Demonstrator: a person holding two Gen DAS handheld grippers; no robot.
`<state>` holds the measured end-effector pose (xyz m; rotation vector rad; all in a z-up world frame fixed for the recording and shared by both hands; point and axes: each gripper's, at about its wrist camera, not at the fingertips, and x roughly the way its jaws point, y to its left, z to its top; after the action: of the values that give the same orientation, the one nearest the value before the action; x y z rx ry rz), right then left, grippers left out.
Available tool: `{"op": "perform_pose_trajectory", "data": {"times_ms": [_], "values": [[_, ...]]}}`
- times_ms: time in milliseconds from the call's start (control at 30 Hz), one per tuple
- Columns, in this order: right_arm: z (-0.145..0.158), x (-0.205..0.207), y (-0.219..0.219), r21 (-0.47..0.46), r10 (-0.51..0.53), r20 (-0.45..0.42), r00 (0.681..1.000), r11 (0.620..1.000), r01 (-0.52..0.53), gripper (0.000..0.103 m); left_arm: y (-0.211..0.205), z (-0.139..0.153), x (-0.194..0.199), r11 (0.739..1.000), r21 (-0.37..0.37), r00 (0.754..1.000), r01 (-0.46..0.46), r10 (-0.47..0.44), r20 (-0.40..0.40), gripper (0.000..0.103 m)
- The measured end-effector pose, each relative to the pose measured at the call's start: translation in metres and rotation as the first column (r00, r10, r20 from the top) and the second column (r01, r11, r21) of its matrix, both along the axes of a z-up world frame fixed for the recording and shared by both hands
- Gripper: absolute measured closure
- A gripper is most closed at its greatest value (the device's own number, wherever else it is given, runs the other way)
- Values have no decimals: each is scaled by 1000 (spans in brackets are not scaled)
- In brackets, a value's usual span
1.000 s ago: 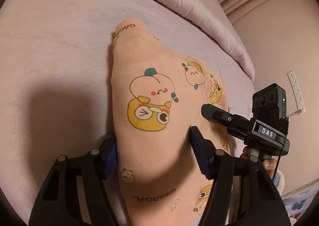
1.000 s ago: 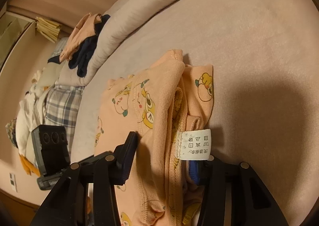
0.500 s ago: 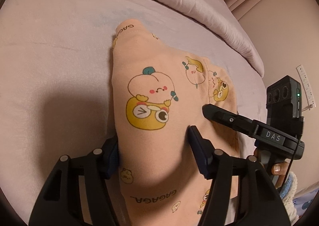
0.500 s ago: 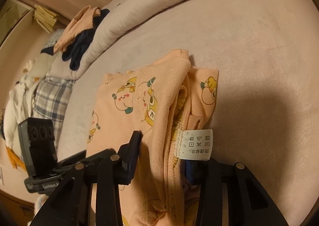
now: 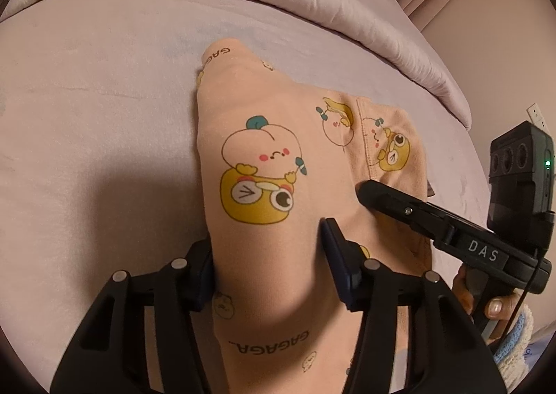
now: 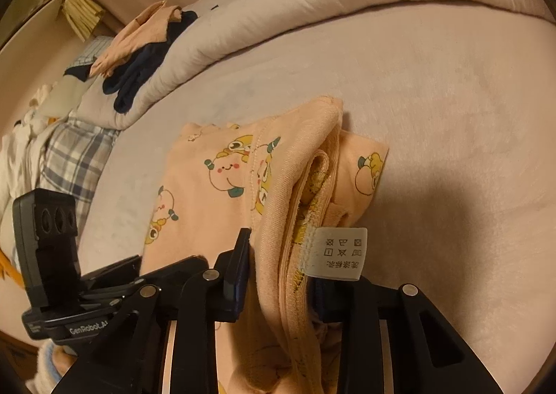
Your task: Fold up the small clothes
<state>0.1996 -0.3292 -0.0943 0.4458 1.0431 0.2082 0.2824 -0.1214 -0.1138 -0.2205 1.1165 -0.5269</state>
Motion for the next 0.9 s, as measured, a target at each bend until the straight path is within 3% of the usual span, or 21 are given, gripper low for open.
{"op": "perform_pose_trajectory", "data": {"times_ms": [367, 900], "values": [[27, -20, 13, -15, 4, 100, 995, 1000, -3, 75, -3, 19, -21, 999, 43, 997, -1, -2, 72, 65], [62, -80, 51, -11, 93, 171, 981, 996, -93, 75, 23, 54, -98, 998, 63, 988, -12, 2, 153, 68]]}}
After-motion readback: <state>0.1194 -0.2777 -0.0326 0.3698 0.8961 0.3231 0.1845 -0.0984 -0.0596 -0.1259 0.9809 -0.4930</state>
